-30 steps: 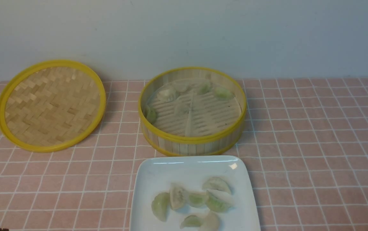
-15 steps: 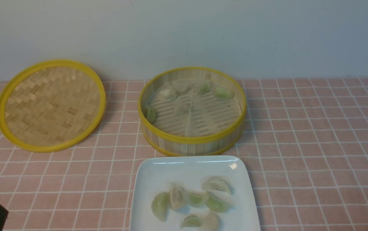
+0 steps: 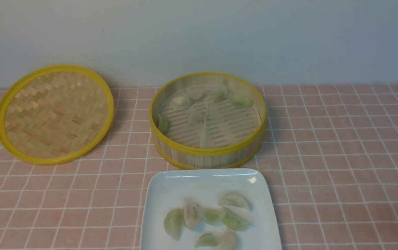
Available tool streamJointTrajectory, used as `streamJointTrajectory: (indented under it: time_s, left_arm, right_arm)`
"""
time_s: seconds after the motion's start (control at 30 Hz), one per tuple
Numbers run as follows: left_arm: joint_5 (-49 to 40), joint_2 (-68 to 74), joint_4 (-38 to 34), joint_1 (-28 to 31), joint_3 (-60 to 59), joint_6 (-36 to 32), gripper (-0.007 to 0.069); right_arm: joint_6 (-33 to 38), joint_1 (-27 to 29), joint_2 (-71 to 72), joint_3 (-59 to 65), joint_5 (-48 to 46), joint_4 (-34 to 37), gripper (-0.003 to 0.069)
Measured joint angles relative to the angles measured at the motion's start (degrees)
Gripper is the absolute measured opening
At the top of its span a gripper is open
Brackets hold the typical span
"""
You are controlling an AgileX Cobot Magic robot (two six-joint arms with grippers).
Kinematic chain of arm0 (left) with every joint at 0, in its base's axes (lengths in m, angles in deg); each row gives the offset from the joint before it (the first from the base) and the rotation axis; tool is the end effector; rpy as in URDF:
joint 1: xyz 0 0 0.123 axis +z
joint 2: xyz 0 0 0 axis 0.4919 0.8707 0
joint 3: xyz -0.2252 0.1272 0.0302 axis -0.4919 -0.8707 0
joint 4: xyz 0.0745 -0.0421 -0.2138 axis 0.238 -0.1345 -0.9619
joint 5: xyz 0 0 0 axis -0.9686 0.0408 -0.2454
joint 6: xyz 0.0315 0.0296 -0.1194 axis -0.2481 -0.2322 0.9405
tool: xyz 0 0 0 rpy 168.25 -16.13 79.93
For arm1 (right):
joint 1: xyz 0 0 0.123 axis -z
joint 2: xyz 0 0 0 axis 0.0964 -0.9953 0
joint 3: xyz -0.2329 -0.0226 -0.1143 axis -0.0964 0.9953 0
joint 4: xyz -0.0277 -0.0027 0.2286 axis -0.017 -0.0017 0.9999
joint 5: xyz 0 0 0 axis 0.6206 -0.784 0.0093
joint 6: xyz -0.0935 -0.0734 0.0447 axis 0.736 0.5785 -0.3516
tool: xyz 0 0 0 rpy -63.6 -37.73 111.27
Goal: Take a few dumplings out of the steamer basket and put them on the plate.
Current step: Use the left arm to grab a dumpling from the steamer
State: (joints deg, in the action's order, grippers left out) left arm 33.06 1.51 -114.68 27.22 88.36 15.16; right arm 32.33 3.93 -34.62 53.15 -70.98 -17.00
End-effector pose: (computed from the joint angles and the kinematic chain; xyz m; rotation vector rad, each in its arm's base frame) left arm 0.0788 0.0171 0.2771 -0.6775 1.0588 -0.7609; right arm 0.0967 0.0042 0.2006 0.4054 1.5212 0.4722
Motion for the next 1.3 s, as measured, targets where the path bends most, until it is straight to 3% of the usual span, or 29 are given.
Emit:
streamJointTrajectory:
  time_s: [0.2, 0.37, 0.5, 0.53, 0.57, 0.8, 0.9, 1.0, 1.3]
  left_arm:
    - [-18.1, 12.5, 14.4, 0.0, 18.3, -5.6, -0.0006]
    - [-45.9, 34.3, 22.0, 0.0, 35.9, -9.7, -0.0006]
    - [-61.3, 49.5, 24.2, 0.0, 45.6, -14.6, -0.0006]
    - [-66.0, 57.5, 24.7, 0.0, 49.7, -18.2, -0.0006]
    - [-66.3, 58.4, 24.8, 0.0, 50.1, -18.2, -0.0006]
    - [-68.5, 80.9, 30.4, -7.2, 63.9, -22.2, -0.0006]
    - [-69.4, 87.9, 32.8, -11.1, 71.0, -21.4, -0.0006]
    - [-71.9, 93.8, 34.5, -13.2, 76.8, -19.8, -0.0006]
    - [-81.8, 119.9, 49.0, -18.4, 104.9, -13.3, -0.0004]
  right_arm:
    - [-4.4, 0.0, 0.0, 0.0, 9.4, 12.2, -0.0015]
    - [-4.7, -0.1, 0.0, 0.0, 11.0, 13.8, -0.0015]
    - [-4.4, -0.8, -0.9, -5.4, -0.5, 10.5, -0.0015]
    - [-2.7, -1.3, -3.4, -11.9, -9.9, 6.5, -0.0015]
    - [-2.7, -1.4, -3.8, -12.6, -11.1, 6.5, -0.0015]
    - [9.6, -1.8, -28.9, -42.9, -51.5, -6.6, -0.0015]
    - [13.6, -1.8, -37.4, -49.7, -60.1, -9.1, -0.0015]
    - [15.4, -1.8, -42.5, -53.3, -62.7, -9.7, -0.0015]
    - [18.6, -1.8, -49.8, -56.1, -63.3, -6.0, -0.0015]
